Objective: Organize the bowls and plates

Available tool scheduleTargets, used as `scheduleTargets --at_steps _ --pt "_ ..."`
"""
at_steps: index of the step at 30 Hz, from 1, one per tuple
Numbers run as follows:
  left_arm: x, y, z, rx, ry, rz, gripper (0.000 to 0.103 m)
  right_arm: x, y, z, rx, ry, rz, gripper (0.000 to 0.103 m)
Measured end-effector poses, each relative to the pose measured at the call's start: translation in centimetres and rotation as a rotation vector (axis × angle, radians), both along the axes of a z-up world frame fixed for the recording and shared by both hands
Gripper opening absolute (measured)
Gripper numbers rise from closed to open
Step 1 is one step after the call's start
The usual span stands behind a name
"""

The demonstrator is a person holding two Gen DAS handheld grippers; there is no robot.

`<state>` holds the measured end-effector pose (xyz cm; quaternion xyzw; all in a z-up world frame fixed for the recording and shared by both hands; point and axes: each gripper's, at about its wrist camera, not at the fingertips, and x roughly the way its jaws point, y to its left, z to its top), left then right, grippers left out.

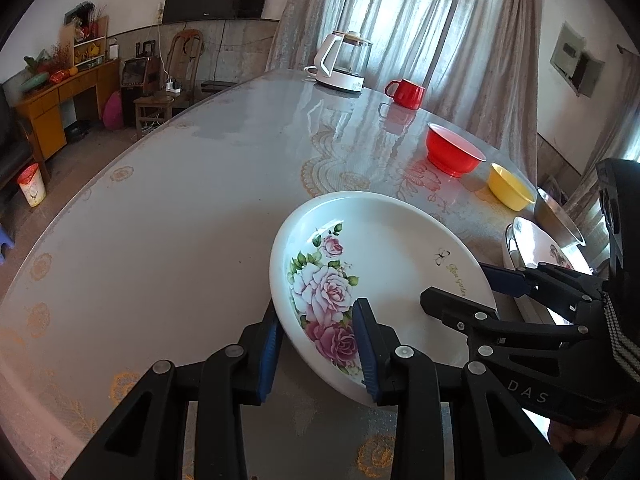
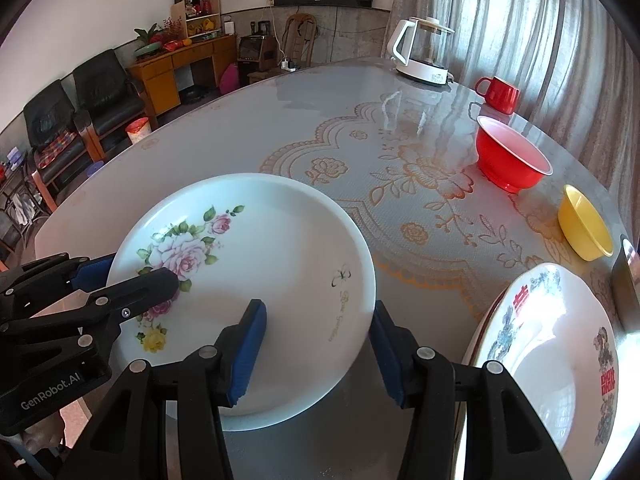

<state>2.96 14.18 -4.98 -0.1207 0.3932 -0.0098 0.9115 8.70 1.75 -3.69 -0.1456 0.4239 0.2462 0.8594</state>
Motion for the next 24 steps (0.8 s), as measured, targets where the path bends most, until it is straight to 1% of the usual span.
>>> scheduleTargets --at_steps 9,14,19,24 --pt "0.0 0.1 0.0 -0.01 0.003 0.015 0.035 0.0 0.0 0.0 0.007 -0.003 -0.008 0.054" --pt "0.0 0.2 0.0 -0.031 0.009 0.02 0.035 0.1 -0.5 0.3 0.049 0.004 -0.012 0.054" --pt "-0.1 0.6 0.7 -0.086 -0.015 0.017 0.035 0.5 -1.7 1.1 0.159 0.03 -0.021 0.054" --pt "-0.1 0.8 1.1 -0.149 -0.031 0.005 0.035 1.3 -3.4 1.4 0.297 0.101 -0.038 0.052"
